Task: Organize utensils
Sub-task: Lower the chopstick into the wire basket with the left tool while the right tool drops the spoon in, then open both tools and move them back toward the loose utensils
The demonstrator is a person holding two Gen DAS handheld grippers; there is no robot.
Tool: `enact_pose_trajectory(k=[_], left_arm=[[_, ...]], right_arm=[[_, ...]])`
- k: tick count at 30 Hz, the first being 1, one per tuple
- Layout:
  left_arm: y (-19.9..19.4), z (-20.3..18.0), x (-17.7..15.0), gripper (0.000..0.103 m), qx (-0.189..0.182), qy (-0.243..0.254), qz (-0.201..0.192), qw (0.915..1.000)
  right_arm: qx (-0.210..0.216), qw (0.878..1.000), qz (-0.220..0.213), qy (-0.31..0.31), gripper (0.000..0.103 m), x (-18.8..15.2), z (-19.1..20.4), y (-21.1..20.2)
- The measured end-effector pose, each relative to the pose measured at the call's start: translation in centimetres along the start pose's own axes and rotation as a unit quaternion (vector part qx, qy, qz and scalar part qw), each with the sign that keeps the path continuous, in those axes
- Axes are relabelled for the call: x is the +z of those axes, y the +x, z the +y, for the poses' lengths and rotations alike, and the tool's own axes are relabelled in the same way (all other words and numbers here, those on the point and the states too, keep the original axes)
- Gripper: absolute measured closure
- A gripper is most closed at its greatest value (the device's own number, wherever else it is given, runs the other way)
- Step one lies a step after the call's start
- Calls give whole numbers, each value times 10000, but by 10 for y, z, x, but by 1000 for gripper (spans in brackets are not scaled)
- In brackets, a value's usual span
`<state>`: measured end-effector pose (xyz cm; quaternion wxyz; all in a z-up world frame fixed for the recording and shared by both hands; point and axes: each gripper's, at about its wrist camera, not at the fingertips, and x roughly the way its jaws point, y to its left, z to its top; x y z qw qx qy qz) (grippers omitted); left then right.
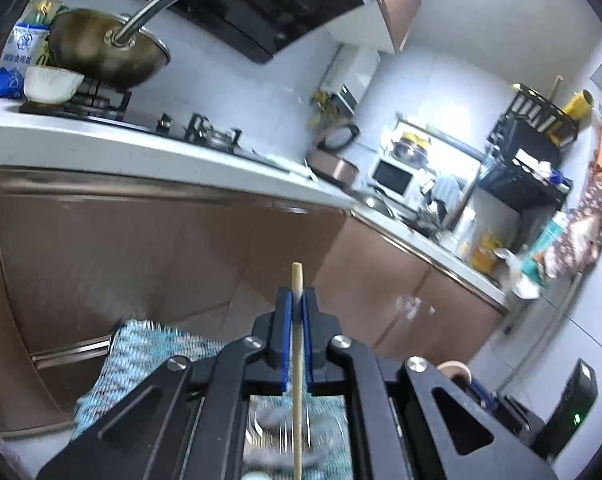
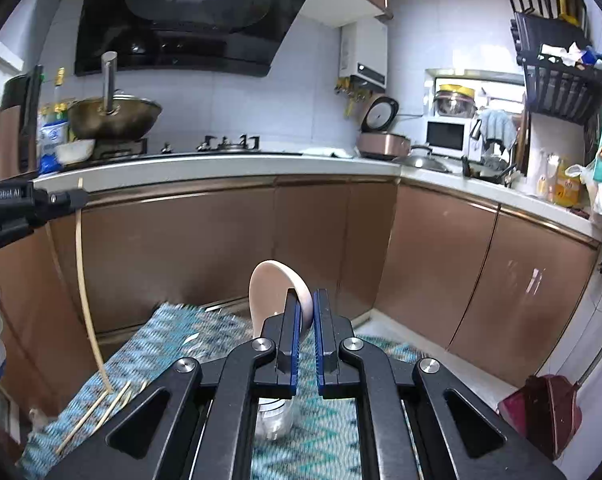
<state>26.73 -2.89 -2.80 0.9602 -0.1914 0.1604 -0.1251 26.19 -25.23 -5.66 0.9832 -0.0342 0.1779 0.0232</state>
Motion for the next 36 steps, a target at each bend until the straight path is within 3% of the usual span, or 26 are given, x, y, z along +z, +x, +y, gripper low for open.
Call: enact_pose_trajectory(k=[6,10,18,20,22,26,32,36], left_arm=[[53,-2,-23,98,216,140,-201,9995],[79,2,-55,98,406,359,-263,9982],[99,-1,-95,96,537,751,-38,9957],[95,-4,-99,96,566,837,-20,9949],[89,-7,-98,92,567,883,-15,9945],[66,-15,-86,64,613,1000,-176,9929],[9,-30,-58,54,721,1302,-551,9873],[-38,-36,-37,49,836,1397,-898,9826]], right_arm=[[-333,9992,-65,-206,96,-11,12,42],[-404,9990,-75,-153,96,-29,12,62],[-314,9995,68,54,91,-68,12,87],[-223,9996,86,114,90,-72,13,87],[-148,9997,85,157,82,-74,15,85],[-72,9996,-36,265,69,-67,15,71],[-36,9987,-382,331,59,-41,12,24],[-36,9968,-664,451,47,-19,9,-22]])
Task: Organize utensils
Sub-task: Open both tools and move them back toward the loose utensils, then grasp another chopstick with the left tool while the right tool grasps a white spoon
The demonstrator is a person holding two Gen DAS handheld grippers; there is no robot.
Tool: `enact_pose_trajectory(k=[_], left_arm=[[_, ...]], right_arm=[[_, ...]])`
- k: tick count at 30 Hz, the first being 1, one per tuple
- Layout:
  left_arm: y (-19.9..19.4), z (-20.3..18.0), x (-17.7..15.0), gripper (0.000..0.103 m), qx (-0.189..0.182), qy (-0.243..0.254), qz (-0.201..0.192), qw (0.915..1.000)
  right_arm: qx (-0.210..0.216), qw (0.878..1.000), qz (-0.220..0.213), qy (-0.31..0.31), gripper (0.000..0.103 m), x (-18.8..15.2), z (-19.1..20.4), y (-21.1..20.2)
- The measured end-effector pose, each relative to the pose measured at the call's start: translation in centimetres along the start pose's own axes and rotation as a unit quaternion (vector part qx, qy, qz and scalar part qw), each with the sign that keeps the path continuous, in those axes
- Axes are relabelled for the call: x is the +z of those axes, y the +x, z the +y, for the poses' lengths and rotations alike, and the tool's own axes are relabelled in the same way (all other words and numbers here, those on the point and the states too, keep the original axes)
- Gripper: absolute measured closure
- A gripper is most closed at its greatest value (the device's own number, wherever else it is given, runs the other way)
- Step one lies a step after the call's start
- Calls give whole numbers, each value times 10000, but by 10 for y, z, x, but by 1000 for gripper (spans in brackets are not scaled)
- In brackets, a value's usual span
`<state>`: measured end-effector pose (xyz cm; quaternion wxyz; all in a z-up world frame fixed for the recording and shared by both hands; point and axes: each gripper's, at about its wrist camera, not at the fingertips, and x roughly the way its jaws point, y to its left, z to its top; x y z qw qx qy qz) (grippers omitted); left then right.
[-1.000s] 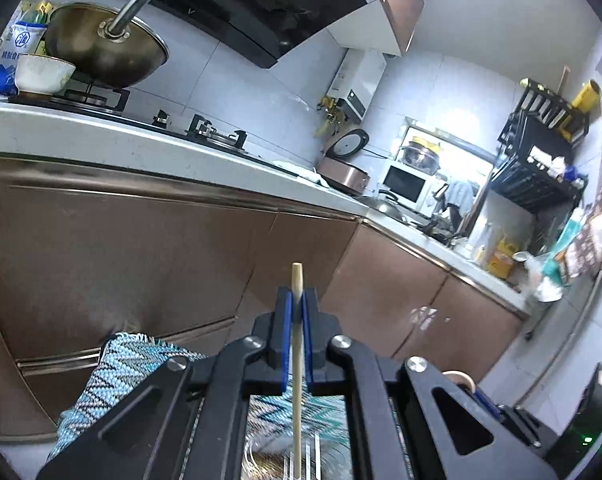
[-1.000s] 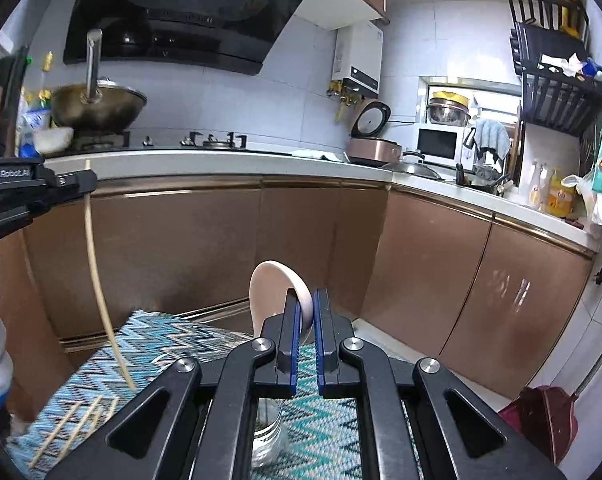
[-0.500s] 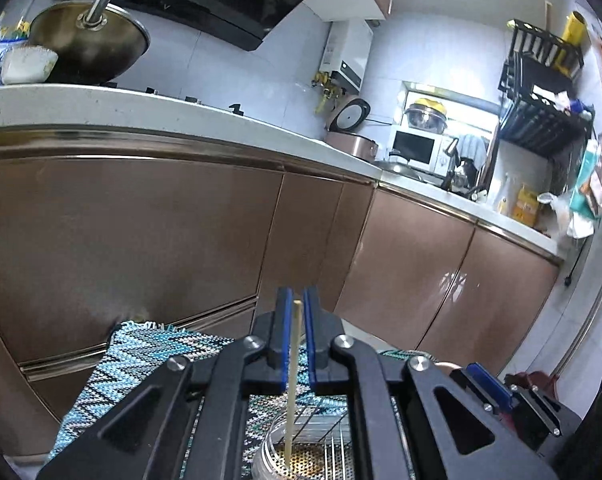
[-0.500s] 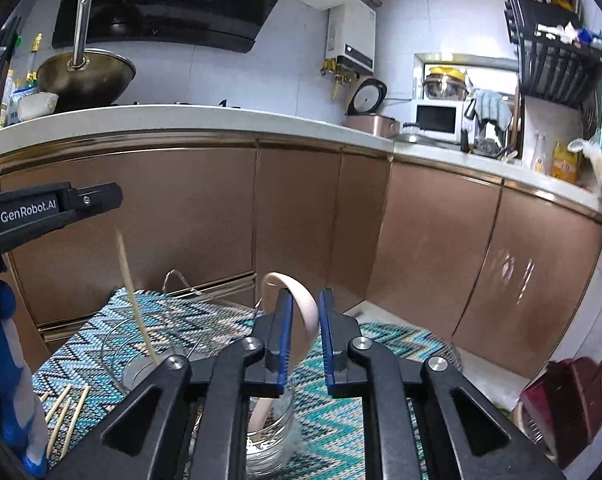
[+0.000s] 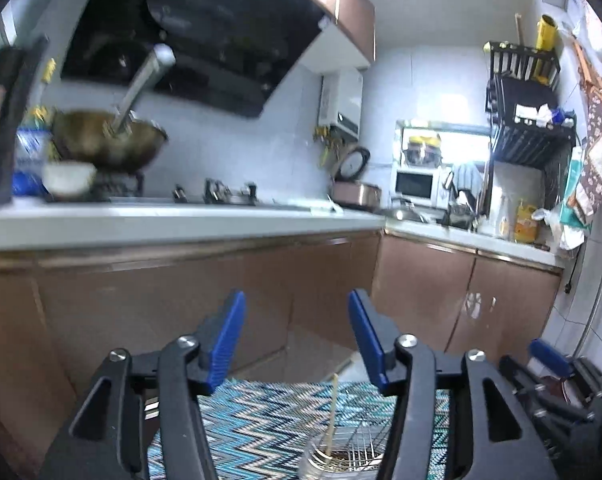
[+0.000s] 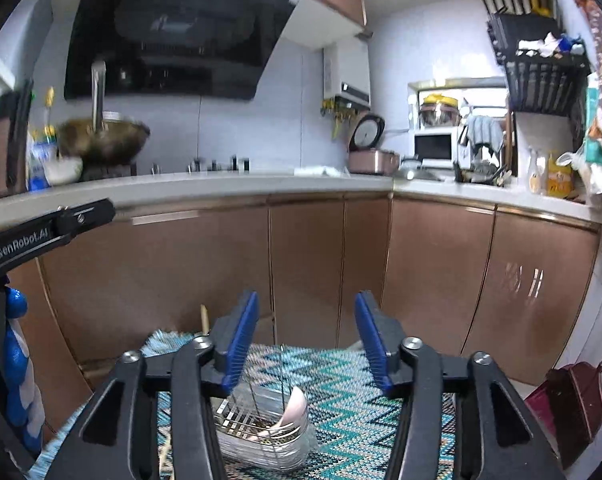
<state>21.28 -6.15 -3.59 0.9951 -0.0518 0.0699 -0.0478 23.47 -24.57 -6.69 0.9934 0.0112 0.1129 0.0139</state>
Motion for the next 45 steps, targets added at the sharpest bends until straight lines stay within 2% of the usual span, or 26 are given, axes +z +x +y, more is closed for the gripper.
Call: enact_pose_trajectory(k=[3,5,10,13,16,20,24,27,30,34,36,39,40,43,45], left_arm=[[-36,9,17,48,70,5,-247,9997],[-57,13,28,48,101,23,-339,9994],[-104,23,48,47,193,209,-288,9992],[-126,29,52,40,253,265,-308,9989],[-142,40,55,39,311,232,-299,9988],[-142,54,52,39,284,246,36,9993],[-127,64,36,39,325,354,499,9976],[-103,76,14,39,198,210,1099,9935],[-73,92,-13,39,-29,-89,1848,9827],[-31,106,-56,40,-318,-472,2806,9582],[-15,109,-75,40,-341,-555,3109,9482],[11,113,-106,42,-449,-751,3611,9284],[23,114,-120,44,-467,-816,3817,9195],[48,118,-148,53,-459,-908,4214,9012],[67,121,-163,55,-417,-971,4456,8890]], right_arm=[[3,9998,-190,14,41,18,4,-37],[24,9995,-299,-1,41,30,9,-62],[108,9984,-559,-52,41,50,21,-114],[219,9971,-730,-86,41,60,29,-147],[357,9960,-805,-130,41,66,38,-165],[603,9952,-752,-149,42,66,47,-173],[783,9957,-459,-165,50,57,52,-164],[885,9959,-141,-109,57,45,53,-149],[984,9947,303,-23,64,27,48,-125],[1154,9887,931,211,66,-4,37,-90],[1232,9843,1220,343,67,-23,30,-74],[1341,9749,1698,522,67,-56,21,-49],[1379,9716,1843,544,67,-65,19,-42],[1514,9586,2343,575,67,-100,17,-20],[1600,9482,2657,681,67,-123,12,-7]])
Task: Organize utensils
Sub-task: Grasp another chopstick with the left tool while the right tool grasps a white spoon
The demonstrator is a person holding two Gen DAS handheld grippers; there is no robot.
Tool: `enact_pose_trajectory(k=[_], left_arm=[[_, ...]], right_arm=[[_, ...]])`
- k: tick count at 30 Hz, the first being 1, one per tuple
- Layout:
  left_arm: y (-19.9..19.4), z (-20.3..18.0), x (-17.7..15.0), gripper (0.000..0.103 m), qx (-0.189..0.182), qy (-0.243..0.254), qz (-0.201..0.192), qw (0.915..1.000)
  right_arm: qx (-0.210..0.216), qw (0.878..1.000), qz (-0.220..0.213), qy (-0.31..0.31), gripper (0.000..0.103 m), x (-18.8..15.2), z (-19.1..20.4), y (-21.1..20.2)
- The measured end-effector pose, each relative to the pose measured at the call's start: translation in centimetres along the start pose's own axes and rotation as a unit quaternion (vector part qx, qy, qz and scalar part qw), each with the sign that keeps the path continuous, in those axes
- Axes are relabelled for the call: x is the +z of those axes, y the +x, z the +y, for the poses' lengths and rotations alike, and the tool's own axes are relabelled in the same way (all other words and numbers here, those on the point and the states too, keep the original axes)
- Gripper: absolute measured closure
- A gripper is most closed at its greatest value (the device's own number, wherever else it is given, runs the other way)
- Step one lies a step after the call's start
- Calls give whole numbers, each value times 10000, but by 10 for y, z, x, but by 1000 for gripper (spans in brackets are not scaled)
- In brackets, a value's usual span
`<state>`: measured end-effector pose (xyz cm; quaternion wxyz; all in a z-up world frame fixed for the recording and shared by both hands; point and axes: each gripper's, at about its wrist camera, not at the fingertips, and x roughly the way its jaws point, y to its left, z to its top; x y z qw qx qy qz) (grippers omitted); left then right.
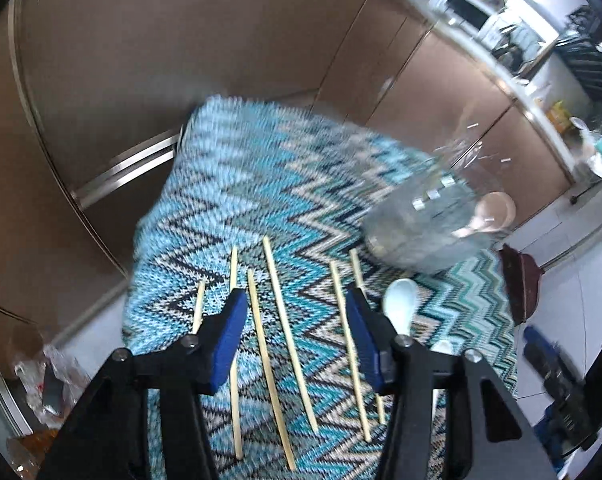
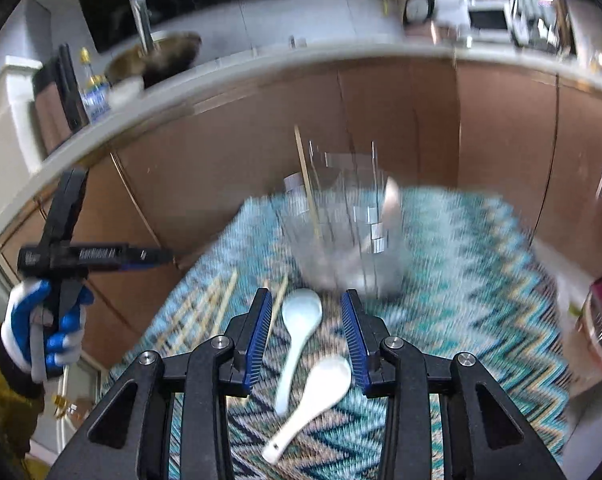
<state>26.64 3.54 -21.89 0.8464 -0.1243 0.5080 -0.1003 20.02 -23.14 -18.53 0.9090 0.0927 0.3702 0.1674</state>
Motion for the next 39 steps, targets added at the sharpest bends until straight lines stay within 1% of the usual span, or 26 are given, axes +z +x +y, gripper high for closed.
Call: enact_pose_trajectory(k=[2,6,11,14,20,24,30,32,34,36,39], left_arm=[[21,4,8,58,63,-65,245,9997],[55,8,21,64,172,-118,592,9980],[78,10,34,69,289,-81,769,9966],[88,10,40,72,335,-51,882,9955],[104,12,45,74,548,-78,1109,9923],[109,11,46,75,544,-65,1163,9917],[112,2,48,81,499,47,1207,9914],[117,3,47,85,510,31,1303,9902],[122,7,44,87,494,-78,1388,9891],[121,10,45,87,440,-171,1354,9897],[120,13,43,93,452,-253,1315,9900]], right_arm=[[123,9993,317,165,67,-11,-13,23],[243,9962,754,359,67,-22,-32,54],[471,9917,1059,566,67,-34,-54,80],[645,9884,1235,596,69,-38,-59,91],[933,9832,1455,593,74,-45,-60,103],[1062,9811,1508,589,76,-43,-63,110],[1100,9802,1584,454,78,-39,-62,114],[1141,9793,1619,421,83,-38,-61,117],[1176,9776,1709,355,89,-38,-59,121],[1226,9761,1769,304,91,-37,-57,125],[1335,9743,1792,297,95,-36,-57,129]])
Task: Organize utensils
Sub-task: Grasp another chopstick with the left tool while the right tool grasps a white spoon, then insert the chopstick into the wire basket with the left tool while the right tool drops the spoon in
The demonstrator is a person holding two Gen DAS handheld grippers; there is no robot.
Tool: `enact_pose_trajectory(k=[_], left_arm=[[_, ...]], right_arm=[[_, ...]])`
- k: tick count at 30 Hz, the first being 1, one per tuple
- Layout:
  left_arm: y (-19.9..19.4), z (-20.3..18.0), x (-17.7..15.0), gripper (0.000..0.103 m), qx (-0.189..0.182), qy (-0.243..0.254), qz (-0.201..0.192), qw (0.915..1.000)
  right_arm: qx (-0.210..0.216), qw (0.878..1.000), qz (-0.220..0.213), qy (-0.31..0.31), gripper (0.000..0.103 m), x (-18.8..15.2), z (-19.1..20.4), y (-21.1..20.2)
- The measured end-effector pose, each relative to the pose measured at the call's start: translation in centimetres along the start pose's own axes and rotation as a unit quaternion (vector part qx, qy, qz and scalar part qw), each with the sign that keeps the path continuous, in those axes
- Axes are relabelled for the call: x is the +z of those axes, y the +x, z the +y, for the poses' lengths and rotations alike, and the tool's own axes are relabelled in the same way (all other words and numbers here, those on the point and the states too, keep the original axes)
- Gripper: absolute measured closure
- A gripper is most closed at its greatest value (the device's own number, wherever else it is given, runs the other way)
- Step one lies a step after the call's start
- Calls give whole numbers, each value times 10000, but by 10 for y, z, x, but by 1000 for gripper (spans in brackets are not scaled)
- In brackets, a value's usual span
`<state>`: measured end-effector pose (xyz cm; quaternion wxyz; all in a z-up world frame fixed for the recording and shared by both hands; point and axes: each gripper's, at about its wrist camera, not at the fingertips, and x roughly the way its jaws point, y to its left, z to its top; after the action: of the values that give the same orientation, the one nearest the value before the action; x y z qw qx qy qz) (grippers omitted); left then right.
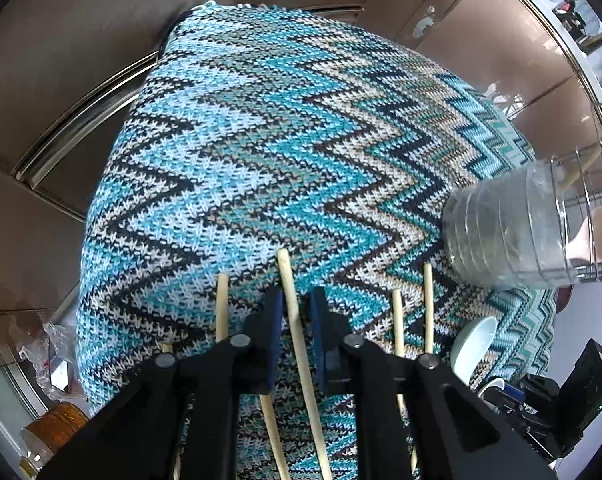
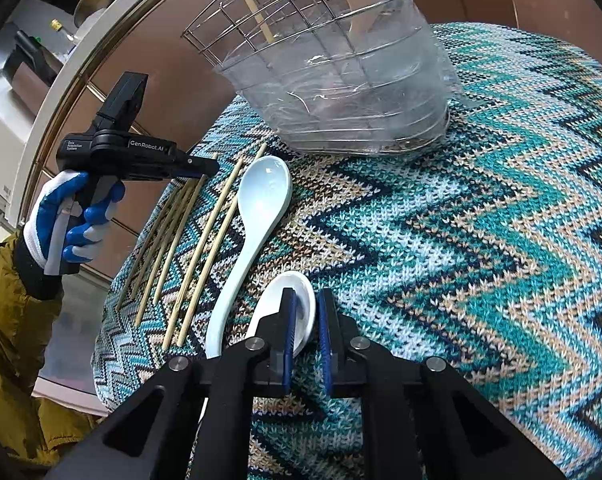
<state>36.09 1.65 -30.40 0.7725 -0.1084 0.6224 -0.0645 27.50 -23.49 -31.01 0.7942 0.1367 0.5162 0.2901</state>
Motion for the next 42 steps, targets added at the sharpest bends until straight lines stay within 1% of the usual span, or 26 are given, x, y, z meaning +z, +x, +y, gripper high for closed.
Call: enact_pose_trajectory(k=[2,3,4,6,9,10,12,13,18,19,22,25,29,33,34,38,42], left_arm=[[-1,3,-1,96,-117,-109,-44,9999],[-2,6,-2,97,-218,-175,-78,9996],[-4,10,-4,97,-406,-264,-139,9987],[-11,10,-10,98,-594,-309,-273,9974],[-31,5,-21,98,-800,-183,-628,9946],[-43,1,-27,98,-854,-105,-809,9930],[-60,-2,-35,98,-861,7,-1057,9907],[-73,-5,-42,98,-867,86,-1239,9885],[-122,-14,-71,98,-883,314,-1894,9774],[-126,-19,-73,98,-876,340,-1976,9758],[-151,-25,-92,98,-805,442,-2296,9689],[-178,-25,-111,98,-796,554,-2599,9608],[-206,-30,-133,98,-739,719,-2911,9511],[-232,-36,-154,98,-703,874,-3177,9415],[-241,-38,-160,98,-735,914,-3261,9380],[-266,-48,-169,98,-802,1015,-3515,9272],[-287,-63,-163,98,-890,1123,-3736,9164]], right_arm=[[25,10000,-1,-51,96,1,0,0],[14,10000,-21,-91,96,1,2,-1],[-21,9999,-40,-131,97,0,3,-3],[-128,9996,-103,-227,97,-3,9,-8],[-285,9987,-246,-336,97,-9,20,-21],[-332,9984,-298,-361,97,-10,24,-26],[-473,9970,-436,-441,97,-13,34,-38],[-534,9962,-501,-477,97,-14,38,-43],[-922,9889,-897,-737,97,-21,71,-74],[-990,9873,-970,-778,97,-22,78,-80],[-1154,9813,-1262,-880,97,-26,96,-105],[-1303,9743,-1559,-976,97,-32,114,-128],[-1519,9624,-1948,-1127,97,-42,145,-160],[-1679,9524,-2234,-1221,97,-51,168,-182],[-1723,9498,-2300,-1239,97,-54,172,-187],[-1895,9382,-2590,-1298,97,-58,189,-203],[-2085,9266,-2819,-1361,97,-45,194,-212]])
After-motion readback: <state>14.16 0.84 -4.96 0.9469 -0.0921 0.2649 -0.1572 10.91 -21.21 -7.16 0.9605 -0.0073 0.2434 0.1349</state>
